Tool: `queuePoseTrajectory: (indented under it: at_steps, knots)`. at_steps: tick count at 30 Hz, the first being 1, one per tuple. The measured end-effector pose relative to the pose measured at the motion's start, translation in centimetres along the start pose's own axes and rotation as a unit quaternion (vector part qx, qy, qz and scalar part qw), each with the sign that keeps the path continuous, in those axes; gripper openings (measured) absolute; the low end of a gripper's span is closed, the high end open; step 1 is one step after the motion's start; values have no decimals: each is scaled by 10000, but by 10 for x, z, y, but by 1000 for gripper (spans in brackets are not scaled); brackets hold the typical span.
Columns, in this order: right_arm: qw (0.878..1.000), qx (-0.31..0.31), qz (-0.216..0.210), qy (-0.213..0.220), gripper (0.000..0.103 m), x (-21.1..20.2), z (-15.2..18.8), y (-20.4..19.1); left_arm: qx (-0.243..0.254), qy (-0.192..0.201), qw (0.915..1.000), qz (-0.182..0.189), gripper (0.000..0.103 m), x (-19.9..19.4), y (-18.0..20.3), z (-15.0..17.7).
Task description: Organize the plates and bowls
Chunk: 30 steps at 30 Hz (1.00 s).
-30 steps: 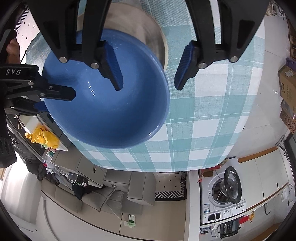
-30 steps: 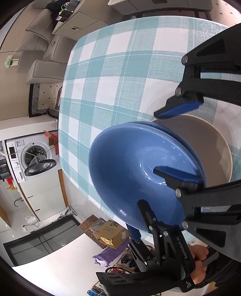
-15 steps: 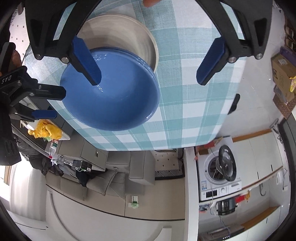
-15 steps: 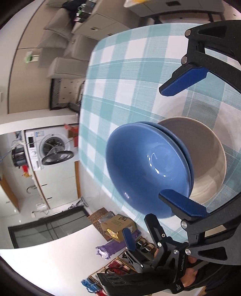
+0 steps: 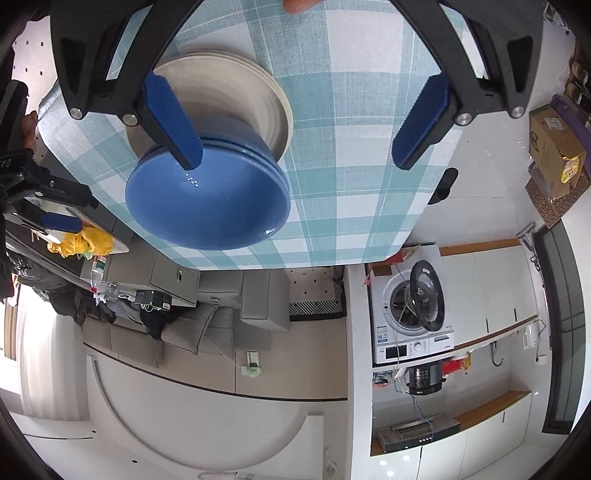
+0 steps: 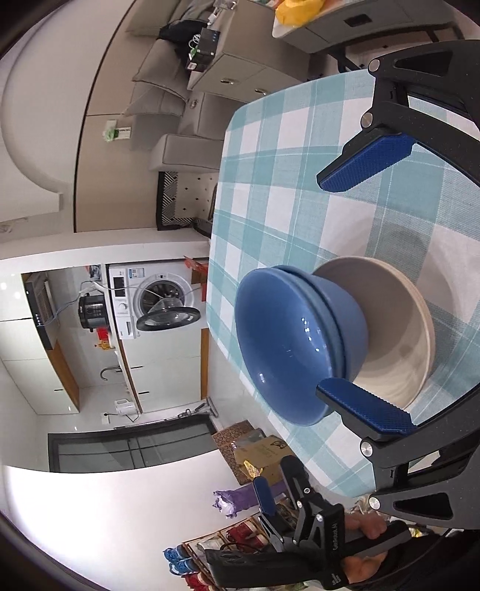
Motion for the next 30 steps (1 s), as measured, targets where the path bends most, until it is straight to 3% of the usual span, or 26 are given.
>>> queuePoseTrajectory:
  at_steps: [12, 24, 30]
  knots:
    - [9991, 125, -219, 329, 102, -11, 54, -17, 97, 294, 9995, -88, 103, -7, 5, 34]
    - [9967, -149, -297, 738, 102, -17, 84, -29, -165, 423, 9988, -198, 103, -4, 0, 63]
    - [9969, -173, -361, 683, 102, -7, 94, -30, -135, 521, 9982, -259, 103, -4, 2, 71]
Point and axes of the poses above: each gripper's, at about its wrist camera, not at the fingertips, and x roughly the way its jaws point, y to its right, z to its underside, the point moved 8 cm from there along x, roughly the way its jaws point, and after that the axes turned 1 degree about -x, right-handed, at the moved point
